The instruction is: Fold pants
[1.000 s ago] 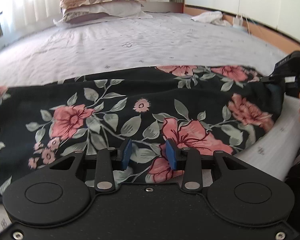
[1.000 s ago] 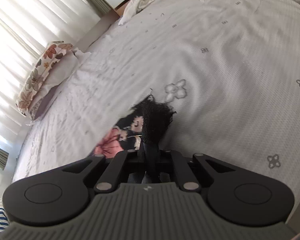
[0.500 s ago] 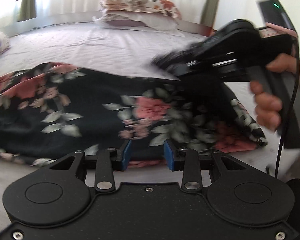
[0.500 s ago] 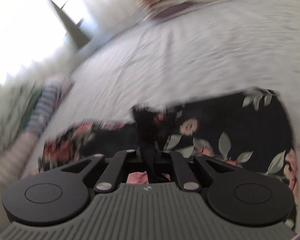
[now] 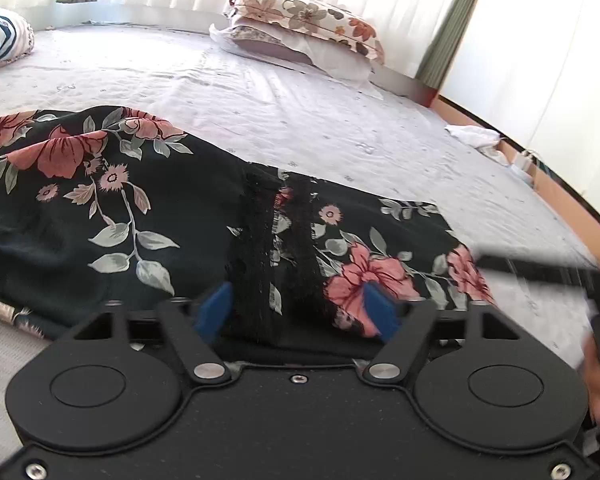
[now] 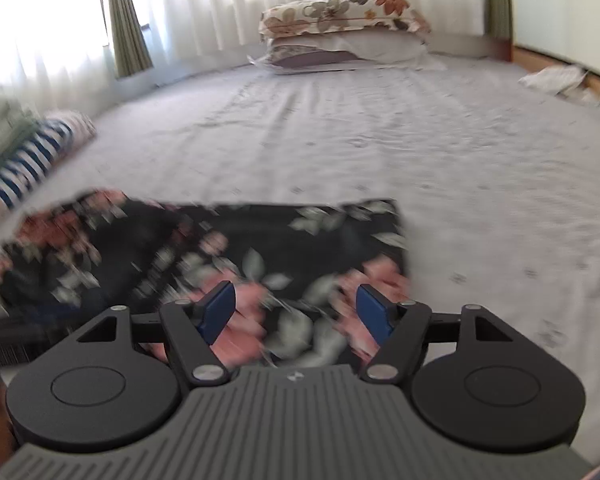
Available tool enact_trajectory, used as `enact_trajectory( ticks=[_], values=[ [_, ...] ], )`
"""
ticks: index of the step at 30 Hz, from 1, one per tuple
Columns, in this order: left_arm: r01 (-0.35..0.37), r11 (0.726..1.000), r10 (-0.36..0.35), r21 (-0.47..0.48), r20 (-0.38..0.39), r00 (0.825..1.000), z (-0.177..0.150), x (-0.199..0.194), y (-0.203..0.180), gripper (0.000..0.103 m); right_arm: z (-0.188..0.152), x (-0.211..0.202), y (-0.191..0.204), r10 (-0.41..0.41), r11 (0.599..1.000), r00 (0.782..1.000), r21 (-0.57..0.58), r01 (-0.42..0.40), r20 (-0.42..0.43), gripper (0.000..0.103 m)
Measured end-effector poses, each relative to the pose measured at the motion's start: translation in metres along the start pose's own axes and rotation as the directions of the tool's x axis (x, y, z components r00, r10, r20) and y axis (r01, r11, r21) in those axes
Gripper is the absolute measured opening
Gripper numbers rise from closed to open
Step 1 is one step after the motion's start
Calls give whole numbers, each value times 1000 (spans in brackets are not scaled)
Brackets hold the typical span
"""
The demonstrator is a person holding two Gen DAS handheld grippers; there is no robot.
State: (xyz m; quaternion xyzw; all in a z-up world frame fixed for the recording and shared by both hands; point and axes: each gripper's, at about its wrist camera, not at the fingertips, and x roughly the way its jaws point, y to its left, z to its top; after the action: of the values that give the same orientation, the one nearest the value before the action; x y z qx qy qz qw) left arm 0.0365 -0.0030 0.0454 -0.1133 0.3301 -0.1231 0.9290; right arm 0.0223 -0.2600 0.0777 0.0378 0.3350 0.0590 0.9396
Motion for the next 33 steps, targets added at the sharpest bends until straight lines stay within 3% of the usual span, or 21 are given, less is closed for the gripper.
enact_trajectory(
  ticks=[3,5,8,11,12,14,16,24,29,33],
  values=[
    [-12,1000,13,19,-19,1000,7,15,-9,69,-28,-5,-4,-112,993,994,-34,112,8,80],
    [-24,999,25,33,-30,999,11,19,-21,57,-43,-4,-5,-162,986,987,-33,163,5,80],
    [-18,997,20,69,-37,999,9,19,-36,56,-61,-2,-3,-228,970,974,-81,228,7,81],
    [-55,995,63,86,-92,994,1,35,-42,54,-72,-4,-1,-239,964,971,-116,240,23,82],
    [-72,994,81,82,-116,990,-1,43,-43,48,-73,-5,-1,-234,964,972,-122,236,28,82],
    [-130,987,140,99,-100,985,-4,49,-45,10,-76,-8,0,-223,965,974,-130,226,40,83],
    [-126,987,135,99,-89,987,-2,46,-43,5,-78,-11,0,-207,968,977,-133,212,49,85],
    [-142,984,150,107,-69,986,-2,20,-31,2,-85,-10,0,-184,972,981,-137,190,56,86],
    [-203,968,214,146,-59,975,-3,19,-27,3,-86,-10,3,-188,968,979,-155,198,75,88],
    [-213,966,220,144,-32,975,5,17,-23,4,-87,-9,6,-200,960,975,-179,215,96,89]
  ],
)
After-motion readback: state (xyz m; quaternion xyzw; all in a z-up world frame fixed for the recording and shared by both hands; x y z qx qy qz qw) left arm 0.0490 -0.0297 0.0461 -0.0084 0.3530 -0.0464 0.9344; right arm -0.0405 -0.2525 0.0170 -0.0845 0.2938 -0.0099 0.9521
